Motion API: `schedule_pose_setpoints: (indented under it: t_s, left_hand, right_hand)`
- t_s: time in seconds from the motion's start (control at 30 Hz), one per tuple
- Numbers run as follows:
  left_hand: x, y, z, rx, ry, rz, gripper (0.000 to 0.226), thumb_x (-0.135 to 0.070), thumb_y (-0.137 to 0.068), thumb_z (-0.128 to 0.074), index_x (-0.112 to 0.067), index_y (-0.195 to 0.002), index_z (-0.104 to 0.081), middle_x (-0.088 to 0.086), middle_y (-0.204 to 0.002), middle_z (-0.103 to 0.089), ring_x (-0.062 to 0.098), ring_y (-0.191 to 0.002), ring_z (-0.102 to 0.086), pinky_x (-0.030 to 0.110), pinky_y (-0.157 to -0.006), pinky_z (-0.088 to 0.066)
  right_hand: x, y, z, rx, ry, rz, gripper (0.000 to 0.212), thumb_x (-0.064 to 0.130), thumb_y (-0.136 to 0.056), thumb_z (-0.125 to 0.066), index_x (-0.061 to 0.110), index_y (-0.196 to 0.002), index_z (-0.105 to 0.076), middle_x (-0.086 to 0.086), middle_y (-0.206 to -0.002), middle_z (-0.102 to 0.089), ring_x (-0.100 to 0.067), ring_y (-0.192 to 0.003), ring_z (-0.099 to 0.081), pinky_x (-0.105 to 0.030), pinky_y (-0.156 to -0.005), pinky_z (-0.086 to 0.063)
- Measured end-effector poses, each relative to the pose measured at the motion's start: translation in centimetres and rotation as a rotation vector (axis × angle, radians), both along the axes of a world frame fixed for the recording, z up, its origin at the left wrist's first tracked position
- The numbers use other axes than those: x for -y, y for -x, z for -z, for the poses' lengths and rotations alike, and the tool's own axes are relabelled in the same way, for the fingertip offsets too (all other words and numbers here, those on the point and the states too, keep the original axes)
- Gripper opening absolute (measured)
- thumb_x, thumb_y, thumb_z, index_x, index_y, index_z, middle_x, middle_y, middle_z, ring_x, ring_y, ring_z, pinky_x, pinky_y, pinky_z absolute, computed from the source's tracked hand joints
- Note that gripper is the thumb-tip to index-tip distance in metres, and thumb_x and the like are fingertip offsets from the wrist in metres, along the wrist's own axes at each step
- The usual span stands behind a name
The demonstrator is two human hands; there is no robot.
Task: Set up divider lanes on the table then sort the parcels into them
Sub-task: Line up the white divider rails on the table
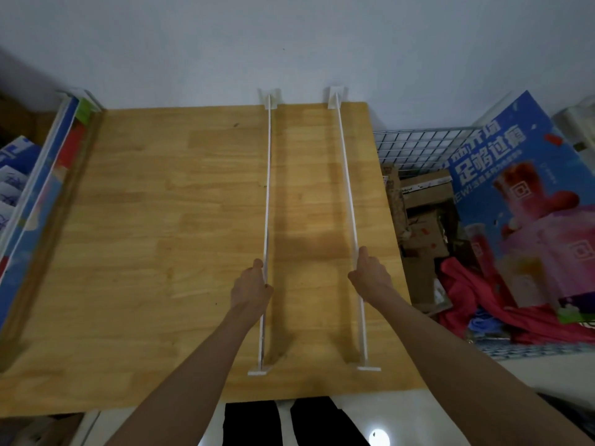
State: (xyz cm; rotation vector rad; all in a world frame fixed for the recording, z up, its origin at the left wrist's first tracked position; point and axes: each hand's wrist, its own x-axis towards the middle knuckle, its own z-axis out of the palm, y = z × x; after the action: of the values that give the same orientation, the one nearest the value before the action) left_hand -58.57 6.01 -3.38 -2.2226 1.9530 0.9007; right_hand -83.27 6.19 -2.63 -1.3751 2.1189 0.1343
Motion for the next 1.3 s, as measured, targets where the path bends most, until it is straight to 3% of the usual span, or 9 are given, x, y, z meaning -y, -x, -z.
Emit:
schedule_pose_setpoints:
  t_s: [0.13,0.2,0.3,0.47,0.7,1.03,1.17,1.3]
  left_hand:
    - [-0.2,1.3,0.1,-0.024,-0.017,-0.008,0.049,-0.016,-0.089,-0.063,-0.017,-0.133,-0.042,0.012,-0.114,-0.062,0.035,-0.099,-0.062,0.039,-0.07,-0.05]
    - [-0.1,1.7,0.3,-0.049,-0.016,-0.016,0.051,-0.016,-0.087,-0.063,-0.018,-0.133,-0.042,0.011,-0.111,-0.063,0.034,-0.095,-0.062,0.04,-0.071,-0.052]
    - [0.0,2.1,0.4,-0.064,-0.003,-0.023,0.05,-0.017,-0.089,-0.064,-0.016,-0.134,-0.043,0.01,-0.102,-0.063,0.029,-0.083,-0.062,0.036,-0.061,-0.046]
    - [-0.1,1.4,0.1,-0.024,0.006,-0.024,0.05,-0.015,-0.087,-0.065,-0.016,-0.133,-0.044,0.009,-0.097,-0.062,0.03,-0.084,-0.063,0.039,-0.064,-0.053]
    - [-0.2,-0.5,0.1,0.029,0.003,-0.061,0.047,-0.017,-0.09,-0.065,-0.014,-0.131,-0.043,0.005,-0.087,-0.055,0.025,-0.072,-0.057,0.034,-0.055,-0.043]
    - [0.1,-0.8,0.3,0.011,0.003,-0.08,0.049,-0.018,-0.089,-0.066,-0.014,-0.133,-0.044,0.006,-0.088,-0.055,0.026,-0.074,-0.058,0.034,-0.056,-0.044]
    - [0.2,-0.8,0.3,0.017,0.0,-0.083,0.046,-0.017,-0.089,-0.064,-0.013,-0.13,-0.045,0.007,-0.089,-0.056,0.025,-0.074,-0.057,0.034,-0.055,-0.043]
    - [0.4,-1.1,0.1,0.036,-0.013,-0.073,0.047,-0.016,-0.089,-0.064,-0.014,-0.132,-0.044,0.008,-0.093,-0.058,0.028,-0.08,-0.059,0.036,-0.061,-0.047]
  right_hand:
    - [0.1,0.9,0.0,-0.026,0.007,0.01,0.037,0.011,-0.094,-0.052,0.011,-0.127,-0.034,-0.008,-0.093,-0.05,-0.029,-0.08,-0.053,-0.037,-0.062,-0.042]
    - [0.2,1.2,0.0,-0.03,0.005,0.01,0.038,0.012,-0.095,-0.051,0.01,-0.128,-0.034,-0.008,-0.094,-0.049,-0.029,-0.079,-0.051,-0.037,-0.061,-0.041]
    - [0.2,1.5,0.0,-0.022,0.0,0.009,0.04,0.011,-0.095,-0.052,0.01,-0.13,-0.033,-0.01,-0.097,-0.051,-0.029,-0.079,-0.051,-0.037,-0.061,-0.04]
    - [-0.1,1.6,0.1,0.002,-0.005,0.0,0.041,0.012,-0.093,-0.053,0.01,-0.129,-0.034,-0.01,-0.095,-0.052,-0.031,-0.08,-0.055,-0.038,-0.06,-0.042]
    - [0.1,-0.3,0.3,0.068,0.04,-0.028,0.041,0.015,-0.091,-0.056,0.011,-0.126,-0.036,-0.012,-0.097,-0.057,-0.033,-0.081,-0.06,-0.039,-0.058,-0.046]
    - [0.6,-0.4,0.4,0.034,0.011,-0.037,0.036,0.015,-0.092,-0.054,0.011,-0.122,-0.034,-0.01,-0.09,-0.052,-0.032,-0.077,-0.055,-0.037,-0.058,-0.04]
    - [0.7,-0.3,0.2,0.054,0.011,-0.039,0.036,0.015,-0.092,-0.054,0.011,-0.122,-0.035,-0.01,-0.092,-0.054,-0.032,-0.08,-0.058,-0.039,-0.06,-0.046]
    - [0.6,-0.2,-0.1,0.053,-0.008,-0.035,0.035,0.028,-0.095,-0.054,0.009,-0.121,-0.038,-0.007,-0.094,-0.049,-0.029,-0.083,-0.052,-0.038,-0.065,-0.044]
